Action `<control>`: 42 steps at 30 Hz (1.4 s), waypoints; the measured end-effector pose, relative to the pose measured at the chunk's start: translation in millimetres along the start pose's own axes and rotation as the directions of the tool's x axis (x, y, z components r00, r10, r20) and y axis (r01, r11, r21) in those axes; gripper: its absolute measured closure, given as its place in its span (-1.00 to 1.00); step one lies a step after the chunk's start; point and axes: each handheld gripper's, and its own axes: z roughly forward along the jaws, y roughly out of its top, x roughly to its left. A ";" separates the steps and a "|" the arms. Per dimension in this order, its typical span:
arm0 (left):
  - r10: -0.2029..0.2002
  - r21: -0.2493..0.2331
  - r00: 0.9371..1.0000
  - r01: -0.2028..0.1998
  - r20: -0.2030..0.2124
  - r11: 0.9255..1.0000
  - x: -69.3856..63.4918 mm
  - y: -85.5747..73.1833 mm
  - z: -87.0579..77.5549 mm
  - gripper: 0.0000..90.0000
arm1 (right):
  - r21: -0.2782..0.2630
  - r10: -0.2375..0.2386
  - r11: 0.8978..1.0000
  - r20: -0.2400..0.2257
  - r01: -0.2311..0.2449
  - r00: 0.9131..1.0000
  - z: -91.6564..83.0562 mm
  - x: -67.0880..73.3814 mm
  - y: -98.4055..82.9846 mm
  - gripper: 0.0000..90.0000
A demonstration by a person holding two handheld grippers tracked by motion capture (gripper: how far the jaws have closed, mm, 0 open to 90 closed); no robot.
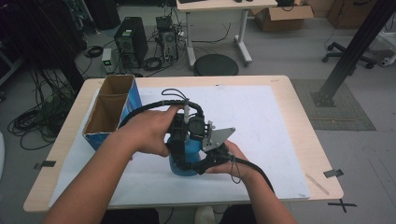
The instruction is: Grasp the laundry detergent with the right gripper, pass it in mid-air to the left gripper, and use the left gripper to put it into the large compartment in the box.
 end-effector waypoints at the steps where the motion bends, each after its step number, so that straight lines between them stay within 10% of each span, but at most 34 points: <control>1: 0.000 0.000 1.000 0.000 0.000 1.000 -0.1 0.0 -0.1 -0.44 | 0.000 0.001 1.000 0.002 -0.001 1.000 0.1 0.1 0.1 0.00; 42: 0.001 0.031 1.000 -0.001 -0.009 1.000 -2.6 4.3 -2.9 -0.14 | 0.003 0.001 1.000 0.003 -0.001 1.000 -0.6 0.8 1.8 0.01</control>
